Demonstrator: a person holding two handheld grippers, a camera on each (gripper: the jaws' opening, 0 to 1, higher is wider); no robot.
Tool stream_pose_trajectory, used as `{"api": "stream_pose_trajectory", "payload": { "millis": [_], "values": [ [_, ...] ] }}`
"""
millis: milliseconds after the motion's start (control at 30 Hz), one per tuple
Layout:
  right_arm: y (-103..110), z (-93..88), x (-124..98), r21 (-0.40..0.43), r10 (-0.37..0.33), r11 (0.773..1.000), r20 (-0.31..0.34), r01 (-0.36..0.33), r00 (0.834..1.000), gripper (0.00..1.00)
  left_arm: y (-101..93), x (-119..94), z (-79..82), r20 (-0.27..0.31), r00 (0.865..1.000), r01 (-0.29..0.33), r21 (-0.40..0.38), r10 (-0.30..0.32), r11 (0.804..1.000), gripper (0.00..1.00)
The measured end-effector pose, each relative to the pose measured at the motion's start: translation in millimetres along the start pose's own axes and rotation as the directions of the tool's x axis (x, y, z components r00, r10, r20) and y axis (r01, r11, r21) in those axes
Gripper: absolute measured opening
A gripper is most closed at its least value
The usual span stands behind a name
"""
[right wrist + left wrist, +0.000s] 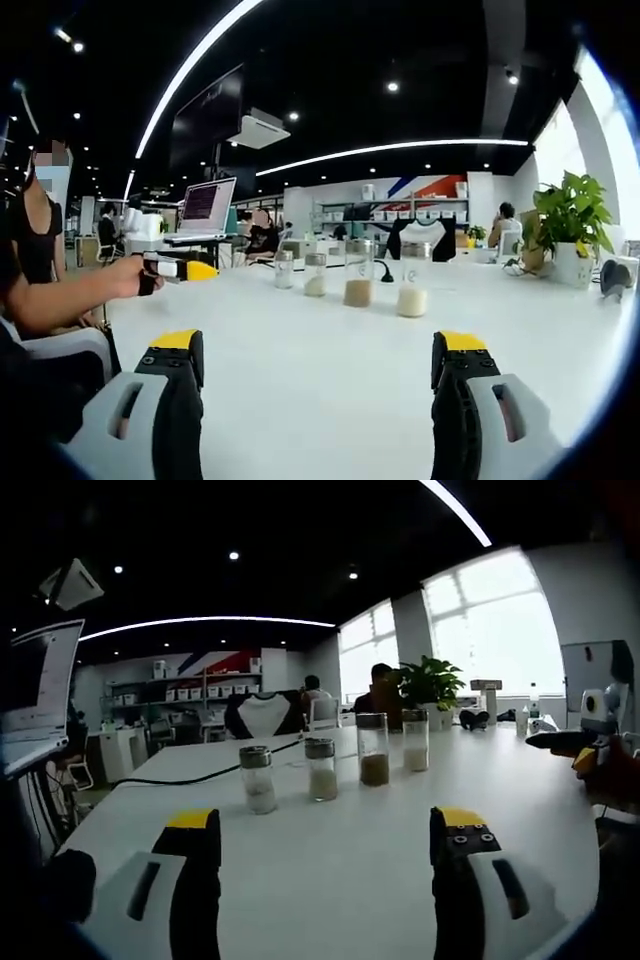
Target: Rotate the seasoning bottle until the label or dispensing opening points toward the visible target arrow and the bottle remains upright within the marked orientation range
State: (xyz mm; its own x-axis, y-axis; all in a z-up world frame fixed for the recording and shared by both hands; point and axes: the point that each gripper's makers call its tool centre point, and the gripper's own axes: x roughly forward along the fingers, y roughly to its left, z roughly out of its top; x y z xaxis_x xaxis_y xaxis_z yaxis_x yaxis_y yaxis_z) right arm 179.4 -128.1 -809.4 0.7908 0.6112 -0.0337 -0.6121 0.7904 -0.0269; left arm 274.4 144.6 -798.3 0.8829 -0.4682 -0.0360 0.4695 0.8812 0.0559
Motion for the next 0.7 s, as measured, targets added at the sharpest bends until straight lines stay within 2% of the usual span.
{"api": "stream_pose_trajectory", "payload": {
  "millis": [200,267,367,700],
  "values": [
    [-1,0.9,-1,0.011,-0.003,1.0,0.004,0.003,1.0,0.97,6.5,9,-2.2,-0.002,1.0,-0.009,0.02,0.009,1.0,0.92],
    [0,2.5,-2,0.015,-0.001,1.0,0.009,0.001,1.0,0.97,3.9,12,-5.5,-0.021,1.0,0.009,0.02,-0.009,1.0,0.92],
    [0,2.4,-2,0.008,0.001,1.0,0.007,-0.002,1.0,0.97,3.7,14,-2.1,0.002,1.0,0.004,0.022,-0.004,1.0,0.9],
    [-1,-1.6,-3,0.012,-0.002,1.0,-0.001,0.002,1.0,0.97,15.2,19,5.2,0.029,0.997,-0.067,-0.021,0.067,0.998,0.97]
  ]
}}
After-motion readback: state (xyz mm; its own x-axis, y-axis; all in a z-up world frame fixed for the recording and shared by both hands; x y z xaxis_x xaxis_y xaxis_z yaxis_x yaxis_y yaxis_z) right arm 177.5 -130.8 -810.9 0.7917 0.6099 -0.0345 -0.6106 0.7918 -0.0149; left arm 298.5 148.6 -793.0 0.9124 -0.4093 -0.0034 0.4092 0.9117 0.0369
